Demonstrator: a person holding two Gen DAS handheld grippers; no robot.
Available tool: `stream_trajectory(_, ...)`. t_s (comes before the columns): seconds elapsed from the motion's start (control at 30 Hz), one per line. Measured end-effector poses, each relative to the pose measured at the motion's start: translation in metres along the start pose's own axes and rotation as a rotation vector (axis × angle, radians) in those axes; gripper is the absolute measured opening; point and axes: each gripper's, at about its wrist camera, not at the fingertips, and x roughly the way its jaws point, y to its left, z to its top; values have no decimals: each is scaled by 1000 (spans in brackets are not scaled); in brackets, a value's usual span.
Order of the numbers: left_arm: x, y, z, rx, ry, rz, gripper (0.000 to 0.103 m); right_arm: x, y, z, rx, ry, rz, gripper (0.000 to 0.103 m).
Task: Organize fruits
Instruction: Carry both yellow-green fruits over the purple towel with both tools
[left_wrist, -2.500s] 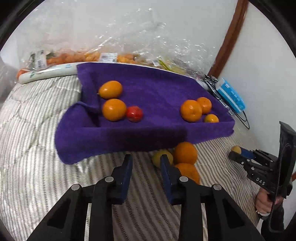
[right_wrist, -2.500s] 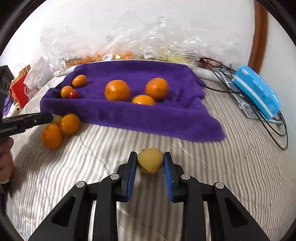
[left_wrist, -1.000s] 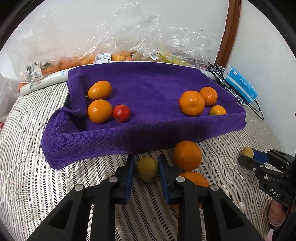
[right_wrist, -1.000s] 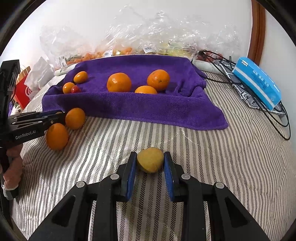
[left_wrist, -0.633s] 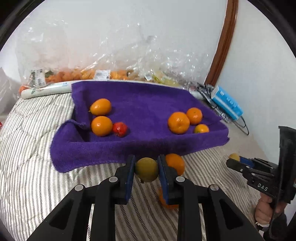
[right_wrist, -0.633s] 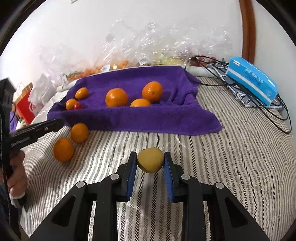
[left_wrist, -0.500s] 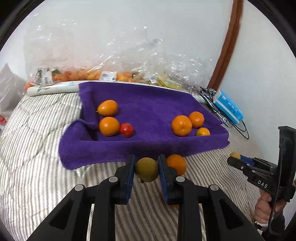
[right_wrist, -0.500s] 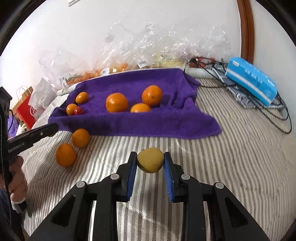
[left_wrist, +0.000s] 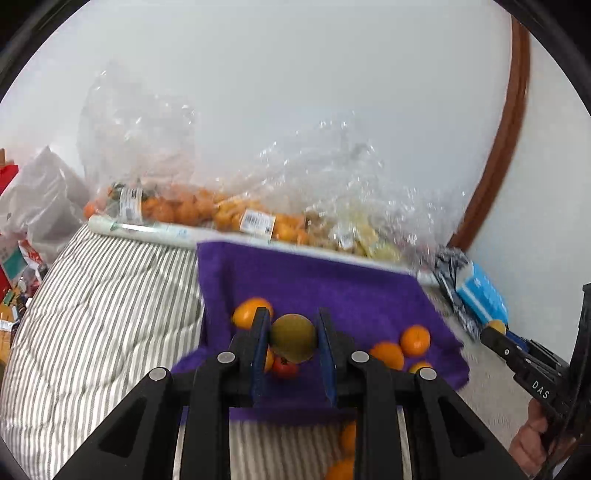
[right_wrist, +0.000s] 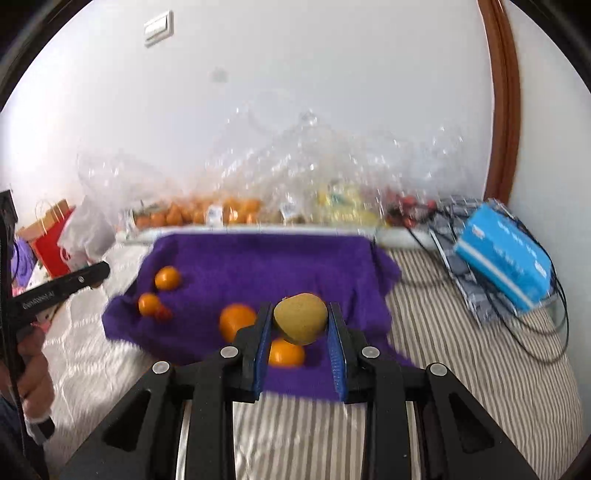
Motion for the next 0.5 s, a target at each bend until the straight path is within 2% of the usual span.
stream_trajectory(0.2, 29, -7, 6, 19, -18, 58, 24, 25, 0, 25, -23, -13, -19, 29)
stream_trajectory(0.43, 52, 2, -8, 12, 9, 69, 24, 54, -16, 9, -11, 4, 14, 29)
stream_trajectory(0.5, 54, 4, -9, 6, 7, 61, 24, 60, -21, 10, -7, 15, -5, 29)
